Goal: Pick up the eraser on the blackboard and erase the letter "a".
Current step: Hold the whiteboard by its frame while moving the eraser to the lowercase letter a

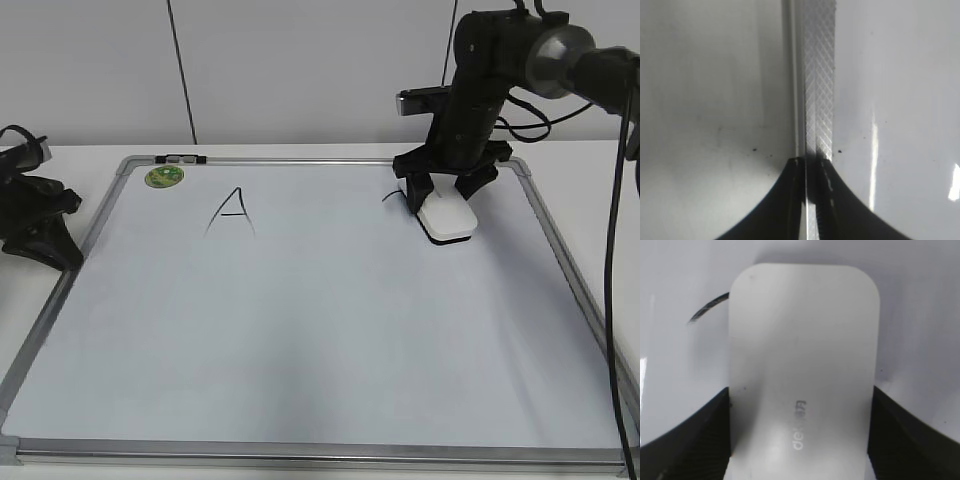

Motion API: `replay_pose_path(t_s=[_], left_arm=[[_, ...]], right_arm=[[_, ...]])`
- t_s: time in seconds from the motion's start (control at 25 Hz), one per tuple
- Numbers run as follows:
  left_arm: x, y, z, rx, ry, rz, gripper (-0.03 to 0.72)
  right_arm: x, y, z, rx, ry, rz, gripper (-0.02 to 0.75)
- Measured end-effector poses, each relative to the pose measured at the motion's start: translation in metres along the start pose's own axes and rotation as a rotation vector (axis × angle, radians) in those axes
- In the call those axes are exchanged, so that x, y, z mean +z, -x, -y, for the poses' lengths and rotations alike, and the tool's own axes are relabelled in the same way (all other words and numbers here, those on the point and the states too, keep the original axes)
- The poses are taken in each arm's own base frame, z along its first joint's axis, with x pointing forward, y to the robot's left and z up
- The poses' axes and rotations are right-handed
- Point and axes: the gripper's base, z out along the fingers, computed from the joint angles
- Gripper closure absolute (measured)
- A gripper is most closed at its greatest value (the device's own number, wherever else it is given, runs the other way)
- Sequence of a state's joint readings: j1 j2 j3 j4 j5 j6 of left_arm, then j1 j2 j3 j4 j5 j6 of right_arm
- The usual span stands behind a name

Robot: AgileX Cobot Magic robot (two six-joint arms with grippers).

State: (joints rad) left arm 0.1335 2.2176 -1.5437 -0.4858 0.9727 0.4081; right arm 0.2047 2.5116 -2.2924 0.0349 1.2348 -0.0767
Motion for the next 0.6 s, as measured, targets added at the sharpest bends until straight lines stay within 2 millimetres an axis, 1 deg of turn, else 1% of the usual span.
replay_pose_path(t_s=[0.6], left_arm=[[0.0, 0.0, 0.0, 0.0, 0.0, 0.0, 0.655]], right_arm=[[0.0, 0.0, 0.0004, -0.003, -0.004, 0.0, 0.183]])
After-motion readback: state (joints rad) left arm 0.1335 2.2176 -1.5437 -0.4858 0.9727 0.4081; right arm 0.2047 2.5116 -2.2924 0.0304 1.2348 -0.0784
